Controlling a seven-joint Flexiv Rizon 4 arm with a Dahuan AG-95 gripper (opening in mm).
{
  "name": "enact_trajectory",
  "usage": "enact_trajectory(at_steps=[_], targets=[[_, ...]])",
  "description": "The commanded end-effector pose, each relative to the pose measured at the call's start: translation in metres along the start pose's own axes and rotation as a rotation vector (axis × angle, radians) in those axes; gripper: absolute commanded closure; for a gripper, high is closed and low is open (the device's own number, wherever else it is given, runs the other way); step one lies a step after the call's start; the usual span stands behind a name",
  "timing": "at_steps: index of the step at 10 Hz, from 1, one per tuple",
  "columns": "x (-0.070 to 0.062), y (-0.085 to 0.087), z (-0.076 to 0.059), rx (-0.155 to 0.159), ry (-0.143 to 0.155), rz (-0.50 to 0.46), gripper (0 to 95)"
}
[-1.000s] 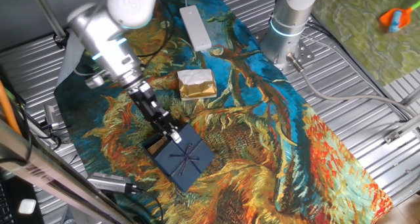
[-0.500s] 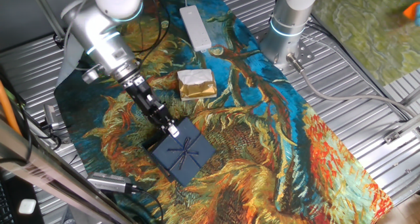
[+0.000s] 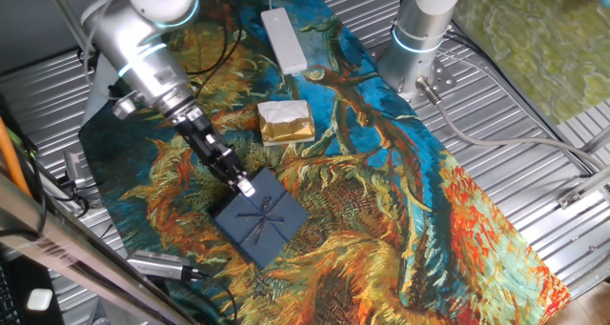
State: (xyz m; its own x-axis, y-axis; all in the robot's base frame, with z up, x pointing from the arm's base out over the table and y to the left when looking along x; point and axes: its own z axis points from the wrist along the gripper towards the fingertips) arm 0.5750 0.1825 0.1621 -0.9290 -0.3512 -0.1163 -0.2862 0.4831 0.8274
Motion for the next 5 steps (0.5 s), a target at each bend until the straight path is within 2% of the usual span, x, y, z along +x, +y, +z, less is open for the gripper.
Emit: enact_trajectory(at_steps=[1,5], targets=[[-0.003,-0.004,-0.004,-0.009,0.005,-0.006,95.0],[-0.001,-0.013,-0.015,-0.040,0.017,-0.013,95.0]])
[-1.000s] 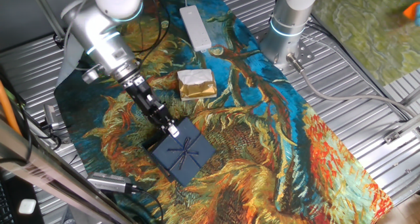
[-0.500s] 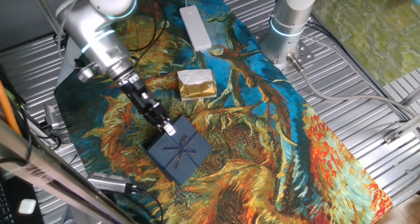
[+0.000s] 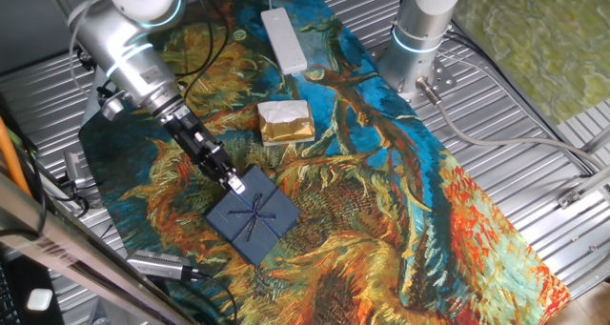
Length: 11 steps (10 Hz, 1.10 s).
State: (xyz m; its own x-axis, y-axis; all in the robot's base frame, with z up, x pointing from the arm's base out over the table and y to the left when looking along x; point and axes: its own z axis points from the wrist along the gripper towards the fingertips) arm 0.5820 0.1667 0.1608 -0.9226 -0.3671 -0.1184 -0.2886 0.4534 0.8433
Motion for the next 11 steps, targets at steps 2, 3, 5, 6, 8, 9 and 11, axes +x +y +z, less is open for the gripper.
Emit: enact_trajectory(at_steps=[2,3,5,6,8,9,11], targets=[[0.001,-0.005,-0.005,-0.018,0.002,-0.012,95.0],[0.001,-0.006,-0.005,-0.021,0.001,-0.014,95.0],[0.001,-0.007,-0.004,-0.024,0.001,-0.016,95.0],[0.001,-0.009,-0.004,-0.027,0.000,-0.019,95.0],[0.001,-0.010,-0.004,-0.030,0.004,-0.016,95.0],[0.001,-0.010,-0.004,-0.030,0.004,-0.016,95.0],[0.000,-0.014,-0.003,-0.032,0.007,-0.029,95.0]])
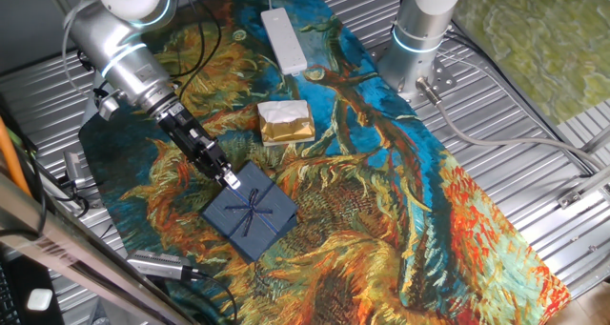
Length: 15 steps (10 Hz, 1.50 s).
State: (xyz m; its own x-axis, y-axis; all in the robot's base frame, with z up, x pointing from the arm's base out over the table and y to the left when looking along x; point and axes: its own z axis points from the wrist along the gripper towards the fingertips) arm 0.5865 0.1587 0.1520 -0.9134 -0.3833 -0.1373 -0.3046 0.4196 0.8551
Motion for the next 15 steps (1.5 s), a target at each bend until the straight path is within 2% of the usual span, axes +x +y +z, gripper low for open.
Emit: enact_trajectory(at_steps=[1,4,8,12,13,14,15], targets=[[0.0000,-0.0044,0.0008,-0.004,0.001,-0.015,95.0],[-0.0006,-0.0098,0.0021,-0.010,0.002,-0.053,95.0],[-0.0006,-0.0098,0.0021,0.001,0.008,-0.100,95.0],[-0.0004,-0.0081,0.0017,0.009,0.017,-0.061,95.0],[-0.0004,-0.0081,0.0017,0.032,0.030,-0.038,95.0],[-0.0005,-0.0083,0.0017,0.075,0.052,-0.039,95.0],[-0.0006,-0.0086,0.0018,0.089,0.063,-0.040,95.0]])
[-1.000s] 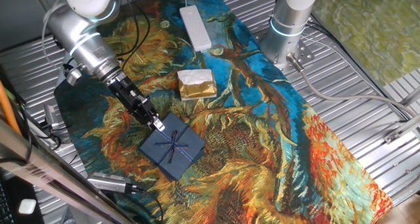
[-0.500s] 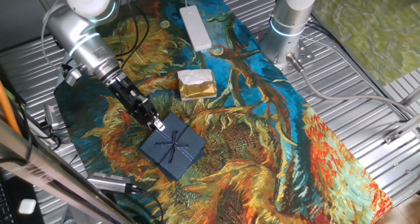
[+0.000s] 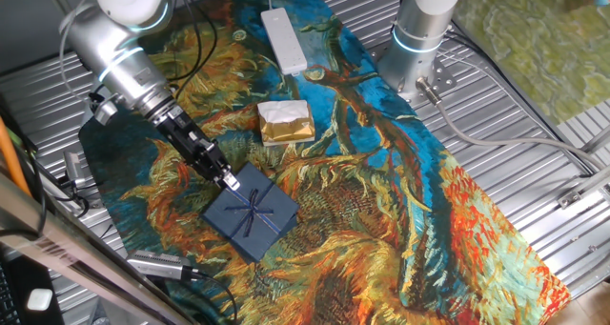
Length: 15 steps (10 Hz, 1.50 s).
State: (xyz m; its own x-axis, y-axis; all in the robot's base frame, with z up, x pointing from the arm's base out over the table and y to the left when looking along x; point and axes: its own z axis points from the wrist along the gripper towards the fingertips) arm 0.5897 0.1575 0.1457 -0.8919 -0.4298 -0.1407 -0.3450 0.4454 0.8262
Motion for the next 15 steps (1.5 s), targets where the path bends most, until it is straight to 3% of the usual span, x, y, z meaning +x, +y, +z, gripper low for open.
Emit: enact_trajectory(at_steps=[1,5,10,12,15], targets=[[0.0004,-0.0027,0.0005,0.051,0.029,-0.023,95.0],[-0.0060,-0.0024,-0.0038,0.045,0.043,-0.027,95.0],[-0.0031,0.0009,-0.0030,0.052,0.032,0.046,95.0],[-0.0022,0.0016,-0.0027,0.051,0.011,0.090,95.0],[0.0033,0.0036,0.0003,0.025,-0.053,0.127,95.0]])
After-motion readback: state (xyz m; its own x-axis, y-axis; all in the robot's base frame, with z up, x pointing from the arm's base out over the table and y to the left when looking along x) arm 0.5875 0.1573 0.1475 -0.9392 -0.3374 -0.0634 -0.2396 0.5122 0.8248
